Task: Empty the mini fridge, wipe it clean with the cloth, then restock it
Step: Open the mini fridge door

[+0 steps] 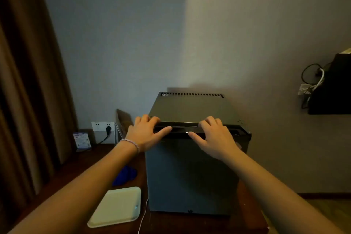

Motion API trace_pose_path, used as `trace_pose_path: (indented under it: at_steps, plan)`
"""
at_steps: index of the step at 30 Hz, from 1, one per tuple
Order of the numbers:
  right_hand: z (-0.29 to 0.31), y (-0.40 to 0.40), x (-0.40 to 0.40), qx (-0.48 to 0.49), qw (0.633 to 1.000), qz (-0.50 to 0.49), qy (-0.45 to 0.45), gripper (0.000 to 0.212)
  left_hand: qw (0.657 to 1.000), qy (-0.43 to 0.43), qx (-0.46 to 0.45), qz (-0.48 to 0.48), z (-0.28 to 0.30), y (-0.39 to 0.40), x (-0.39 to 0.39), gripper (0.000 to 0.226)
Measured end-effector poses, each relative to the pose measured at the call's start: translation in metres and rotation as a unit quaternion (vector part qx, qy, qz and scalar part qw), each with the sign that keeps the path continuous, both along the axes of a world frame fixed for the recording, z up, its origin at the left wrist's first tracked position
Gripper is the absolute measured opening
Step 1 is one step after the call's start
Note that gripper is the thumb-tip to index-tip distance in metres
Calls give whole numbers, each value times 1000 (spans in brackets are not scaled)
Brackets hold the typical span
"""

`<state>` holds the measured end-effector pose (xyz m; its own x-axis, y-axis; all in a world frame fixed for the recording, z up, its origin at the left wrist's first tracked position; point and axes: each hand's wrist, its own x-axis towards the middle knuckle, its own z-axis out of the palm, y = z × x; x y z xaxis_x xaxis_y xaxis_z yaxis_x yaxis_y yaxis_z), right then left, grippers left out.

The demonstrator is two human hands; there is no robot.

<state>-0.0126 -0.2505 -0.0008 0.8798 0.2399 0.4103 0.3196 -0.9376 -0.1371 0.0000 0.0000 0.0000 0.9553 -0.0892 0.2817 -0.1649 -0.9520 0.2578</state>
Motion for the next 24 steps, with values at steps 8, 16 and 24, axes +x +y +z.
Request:
trace_pose_path:
  at_steps: [8,16,24]
  plan:
    - [-33,32,30,-59,997,-30,50,75,996,20,84,-22,-30,-2,21,84]
    - [-52,43,39,-8,997,-81,18,63,1000,-7,-6,9,-41,-9,27,61]
    - [-48,53,28,4,993,-109,33,67,999,-40,6,10,-40,-1,6,48]
